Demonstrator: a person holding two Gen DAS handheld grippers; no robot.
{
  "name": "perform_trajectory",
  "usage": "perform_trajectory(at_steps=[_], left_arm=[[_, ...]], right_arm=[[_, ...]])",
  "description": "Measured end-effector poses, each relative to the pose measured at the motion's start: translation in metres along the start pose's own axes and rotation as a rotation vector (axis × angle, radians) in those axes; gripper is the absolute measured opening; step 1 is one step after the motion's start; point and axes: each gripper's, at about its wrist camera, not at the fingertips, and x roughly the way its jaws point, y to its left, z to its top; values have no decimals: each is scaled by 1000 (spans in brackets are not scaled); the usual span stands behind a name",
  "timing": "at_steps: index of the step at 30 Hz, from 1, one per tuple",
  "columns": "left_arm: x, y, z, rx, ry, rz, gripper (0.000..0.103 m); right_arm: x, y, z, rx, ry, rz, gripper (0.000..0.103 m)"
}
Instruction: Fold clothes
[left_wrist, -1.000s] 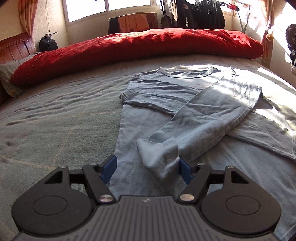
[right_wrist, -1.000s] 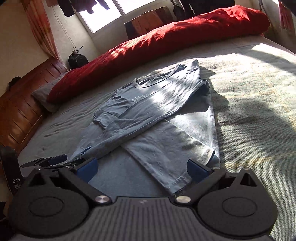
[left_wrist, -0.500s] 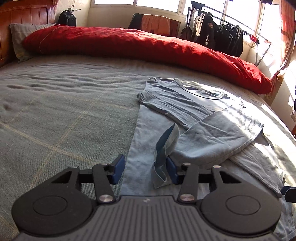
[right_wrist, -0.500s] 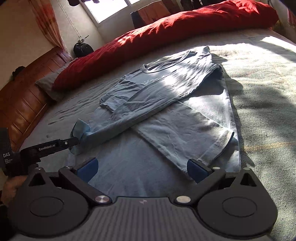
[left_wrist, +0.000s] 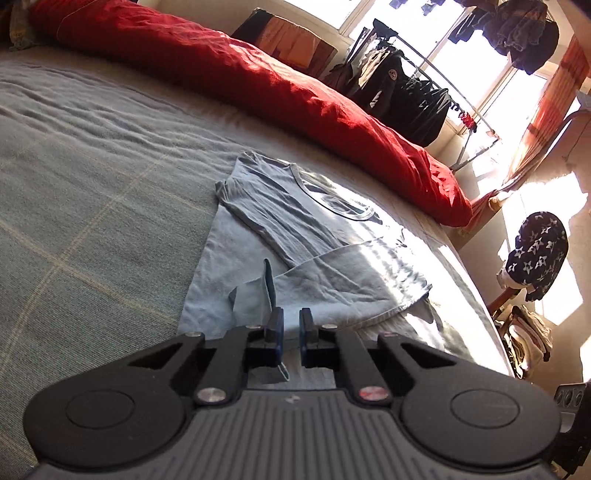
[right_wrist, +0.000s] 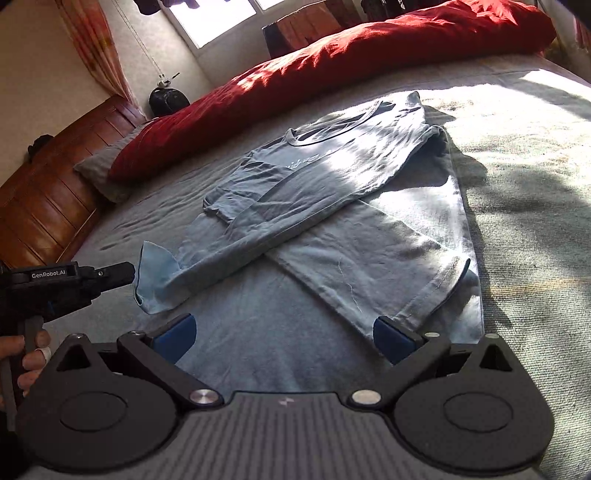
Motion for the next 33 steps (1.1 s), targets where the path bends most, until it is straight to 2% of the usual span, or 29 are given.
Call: perform_trajectory(at_steps=[2, 5, 7, 9, 15, 19, 21, 26, 31, 33], left_arm=[[-12, -4, 2, 15, -28, 6, 6], [-15, -2, 4, 1, -31, 18, 8], [-9, 2, 3, -17, -8, 34, 19], [1, 1, -1, -7, 13, 57, 41], [36, -4, -3, 69, 54, 151, 52], [54, 1, -1, 92, 72, 206, 46], [57, 12, 0, 58, 83, 195, 15], [49, 38, 3, -68, 87, 108, 8], [22, 42, 12, -159, 33, -9, 5], [12, 41, 14, -165, 11, -32, 5]], right_arm=[[0, 1, 0, -1, 0, 5, 103], [0, 3, -1, 0, 0, 16, 103], [1, 5, 0, -1, -4, 31, 103], [3, 7, 2, 10, -14, 75, 103], [32, -1, 15, 152, 23, 271, 103], [63, -3, 28, 229, 59, 371, 103], [80, -3, 32, 267, 79, 400, 103], [113, 0, 41, 308, 111, 413, 103], [126, 8, 48, 305, 112, 402, 103], [126, 9, 48, 310, 107, 398, 103]])
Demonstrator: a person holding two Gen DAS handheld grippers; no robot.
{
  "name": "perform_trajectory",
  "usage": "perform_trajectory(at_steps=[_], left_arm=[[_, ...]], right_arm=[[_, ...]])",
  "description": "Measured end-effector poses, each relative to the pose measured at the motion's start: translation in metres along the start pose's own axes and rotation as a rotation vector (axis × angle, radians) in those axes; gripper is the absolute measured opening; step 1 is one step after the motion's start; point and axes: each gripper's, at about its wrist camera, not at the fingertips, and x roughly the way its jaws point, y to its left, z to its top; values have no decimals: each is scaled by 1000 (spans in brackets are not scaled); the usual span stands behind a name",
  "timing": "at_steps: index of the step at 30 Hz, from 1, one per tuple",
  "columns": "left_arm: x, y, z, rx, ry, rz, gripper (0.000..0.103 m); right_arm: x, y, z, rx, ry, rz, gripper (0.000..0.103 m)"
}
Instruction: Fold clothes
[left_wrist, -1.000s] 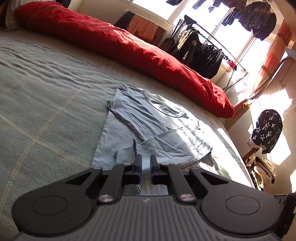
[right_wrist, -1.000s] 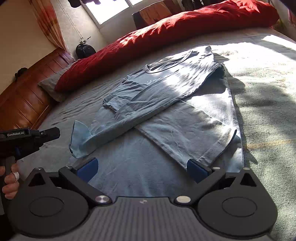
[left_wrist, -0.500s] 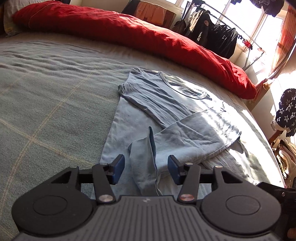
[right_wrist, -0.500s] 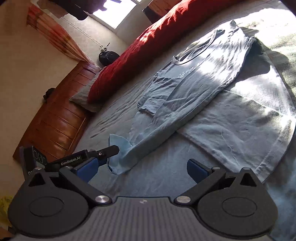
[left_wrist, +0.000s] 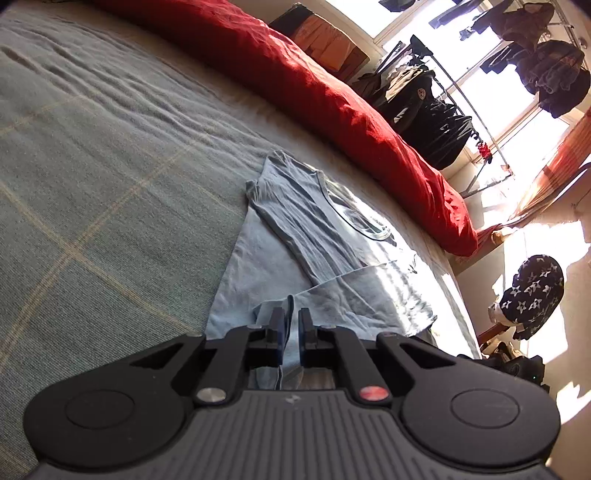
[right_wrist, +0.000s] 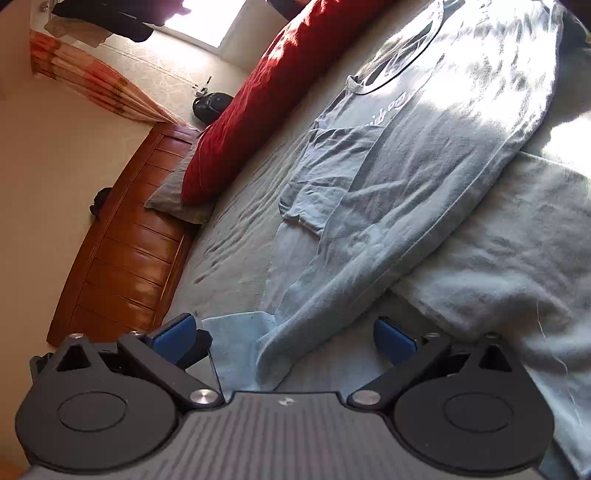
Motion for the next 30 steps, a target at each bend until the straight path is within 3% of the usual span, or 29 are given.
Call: perform_trajectory(at_steps=[4, 9, 14, 17, 23, 25, 30], left_arm=[[1, 2, -2, 14, 11, 47, 7], [10, 2, -15, 65, 16, 147, 19], [17, 2, -22, 59, 50, 55, 34], [27, 2, -24, 67, 72, 65, 37], [35, 6, -27, 68, 103, 78, 37], [33, 2, -26, 83, 102, 74, 38], [37, -9, -19, 131, 99, 12, 44]], right_arm=[[1, -1, 0, 21, -22, 0, 103], [6, -5, 4, 59, -54, -13, 103], [14, -6, 11, 73, -77, -7, 103], [14, -4, 13, 63, -64, 47, 103], [-21, 14, 14, 5, -83, 277, 103], [-33, 20, 12, -28, -74, 268, 103], [-50, 18, 18, -84, -111, 108, 103]])
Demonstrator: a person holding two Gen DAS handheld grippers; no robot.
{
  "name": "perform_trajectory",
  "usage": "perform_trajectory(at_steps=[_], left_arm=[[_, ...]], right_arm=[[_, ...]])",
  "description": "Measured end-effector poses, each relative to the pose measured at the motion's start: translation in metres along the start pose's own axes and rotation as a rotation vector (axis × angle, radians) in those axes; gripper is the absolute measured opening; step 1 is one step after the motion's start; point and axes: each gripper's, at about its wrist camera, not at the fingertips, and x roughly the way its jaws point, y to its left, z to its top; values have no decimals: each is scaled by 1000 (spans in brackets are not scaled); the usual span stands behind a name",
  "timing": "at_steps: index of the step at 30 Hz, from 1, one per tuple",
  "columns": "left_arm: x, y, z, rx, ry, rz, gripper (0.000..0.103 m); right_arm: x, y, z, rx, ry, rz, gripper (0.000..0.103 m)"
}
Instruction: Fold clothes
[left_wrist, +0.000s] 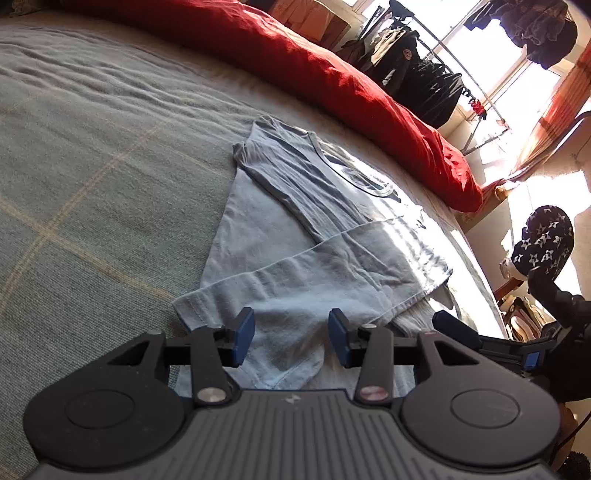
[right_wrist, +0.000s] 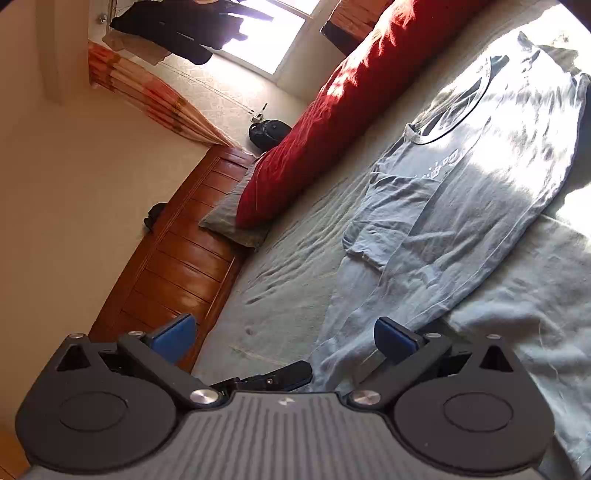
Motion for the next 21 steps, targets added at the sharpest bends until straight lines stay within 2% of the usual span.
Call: perform_trajectory(at_steps=[4, 7, 11, 14, 18, 21], left_arm=[[22, -1, 6, -16, 33, -88, 45], [32, 6, -1, -82, 98, -109, 45], [18, 16, -12, -98, 131, -140, 49], [2, 20, -12, -84, 145, -134, 49], [-8, 11, 7, -12, 71, -81, 61], [2, 10, 17, 3, 32, -70, 64]], right_arm=[[18, -8, 16, -2, 29, -34, 103], [36, -12, 28, -13, 59, -43, 103], [58, -29, 16, -39, 192, -189, 103], [46, -25, 12, -60, 219, -190, 103], [43, 8, 15, -267, 210, -279, 103], [62, 26, 5, -443, 233, -347, 103]])
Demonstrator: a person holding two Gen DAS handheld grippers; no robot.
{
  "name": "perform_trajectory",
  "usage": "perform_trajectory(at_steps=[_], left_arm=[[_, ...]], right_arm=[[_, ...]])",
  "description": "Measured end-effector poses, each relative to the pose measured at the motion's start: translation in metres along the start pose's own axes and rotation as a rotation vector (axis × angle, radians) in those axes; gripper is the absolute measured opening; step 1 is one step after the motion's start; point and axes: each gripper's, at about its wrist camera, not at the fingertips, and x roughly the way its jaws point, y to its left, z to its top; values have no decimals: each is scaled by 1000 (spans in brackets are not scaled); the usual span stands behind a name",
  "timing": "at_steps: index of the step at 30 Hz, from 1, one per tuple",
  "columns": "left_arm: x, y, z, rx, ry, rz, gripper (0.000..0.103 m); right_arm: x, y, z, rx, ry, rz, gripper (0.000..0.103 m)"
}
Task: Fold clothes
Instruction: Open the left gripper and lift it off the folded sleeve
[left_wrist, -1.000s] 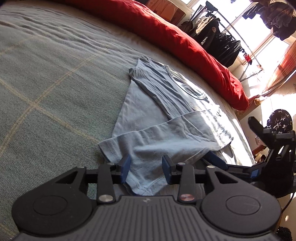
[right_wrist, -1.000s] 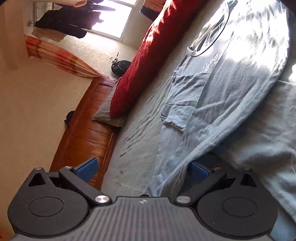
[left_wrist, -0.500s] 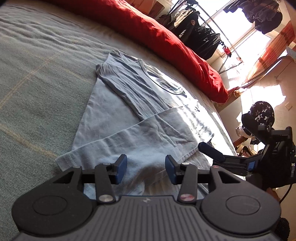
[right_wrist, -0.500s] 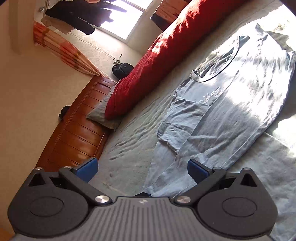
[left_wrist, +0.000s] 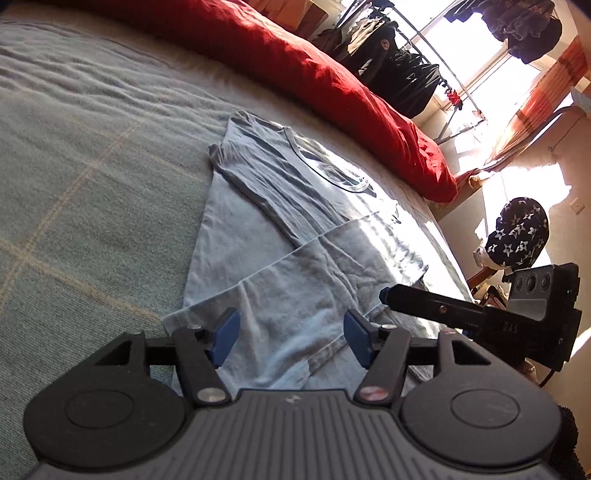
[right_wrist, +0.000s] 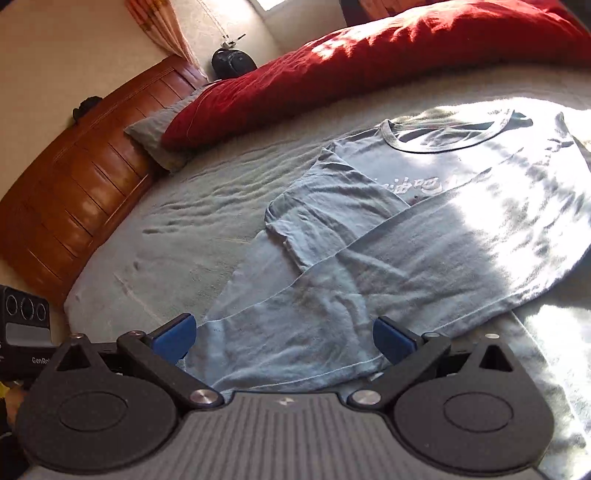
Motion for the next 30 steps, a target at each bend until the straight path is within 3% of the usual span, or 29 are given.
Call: perform_trajectory(at_steps=[3, 6, 9, 14, 18, 22, 25, 27, 30], left_arm=[[14, 13, -5, -65, 35, 60, 63], [2, 16, -19, -104, 35, 26, 66], [-12, 7, -29, -70, 48, 21, 67], [-21, -14, -36, 54, -2, 15, 71], [-7, -15, -43, 53, 62, 47, 73], [-20, -24, -44, 65, 11, 11, 73], [-31, -30, -45, 72, -28, 38, 73], [-35, -35, -47, 100, -48, 60, 73], [-32, -41, -50, 137, -50, 33, 73]], right_arm=[[22, 15, -12, -117, 71, -102, 103], [19, 27, -34, -232, 113, -171, 103], [0, 37, -52, -302, 121, -221, 103], [-50, 27, -74, -219, 69, -234, 103], [-84, 8, -92, -126, 33, -293, 103], [-113, -5, -108, -71, -8, -341, 103], [-133, -10, -119, -48, -67, -378, 103], [-141, -14, -125, -26, -102, -385, 103], [-142, -17, -130, 3, -104, -357, 103]])
